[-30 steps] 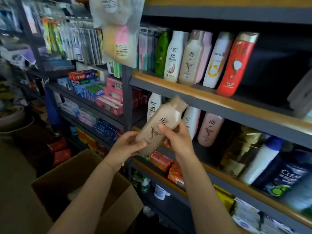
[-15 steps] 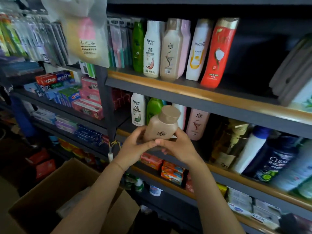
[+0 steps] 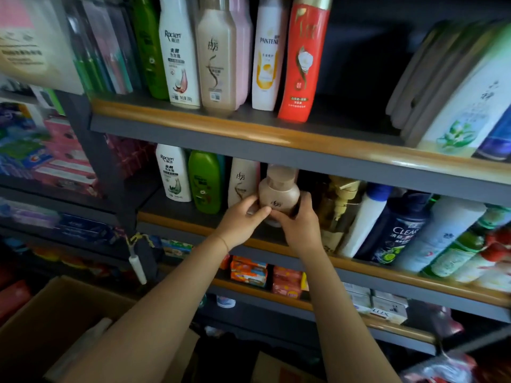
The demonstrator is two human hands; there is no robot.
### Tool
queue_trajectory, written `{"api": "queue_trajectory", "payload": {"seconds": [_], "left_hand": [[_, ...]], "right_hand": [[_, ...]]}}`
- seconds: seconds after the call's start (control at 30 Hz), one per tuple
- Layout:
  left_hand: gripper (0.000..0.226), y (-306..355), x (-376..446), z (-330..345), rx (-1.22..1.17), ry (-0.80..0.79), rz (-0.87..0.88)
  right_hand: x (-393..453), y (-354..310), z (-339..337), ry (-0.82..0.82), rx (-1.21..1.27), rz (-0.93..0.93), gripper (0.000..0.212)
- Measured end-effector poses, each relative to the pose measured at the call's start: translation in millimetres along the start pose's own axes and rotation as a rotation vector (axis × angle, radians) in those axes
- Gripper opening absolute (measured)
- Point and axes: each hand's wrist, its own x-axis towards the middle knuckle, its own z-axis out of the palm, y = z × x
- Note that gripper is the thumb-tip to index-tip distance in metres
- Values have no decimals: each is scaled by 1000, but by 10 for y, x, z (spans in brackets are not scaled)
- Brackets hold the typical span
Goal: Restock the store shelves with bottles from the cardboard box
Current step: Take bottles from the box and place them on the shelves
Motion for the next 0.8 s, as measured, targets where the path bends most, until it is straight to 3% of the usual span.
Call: {"api": "queue_trajectory", "payload": {"seconds": [0.33,0.53,0.8], "left_hand": [[48,18,207,207,-185,26,-185],[57,-9,200,239,-257,-6,-185],[38,-27,183,295,-393,26,-155]], "right_hand": [[225,96,206,64,-140,133,57],[250,119,264,24,-182,218,57],[342,120,331,81,-184,236,55]]}}
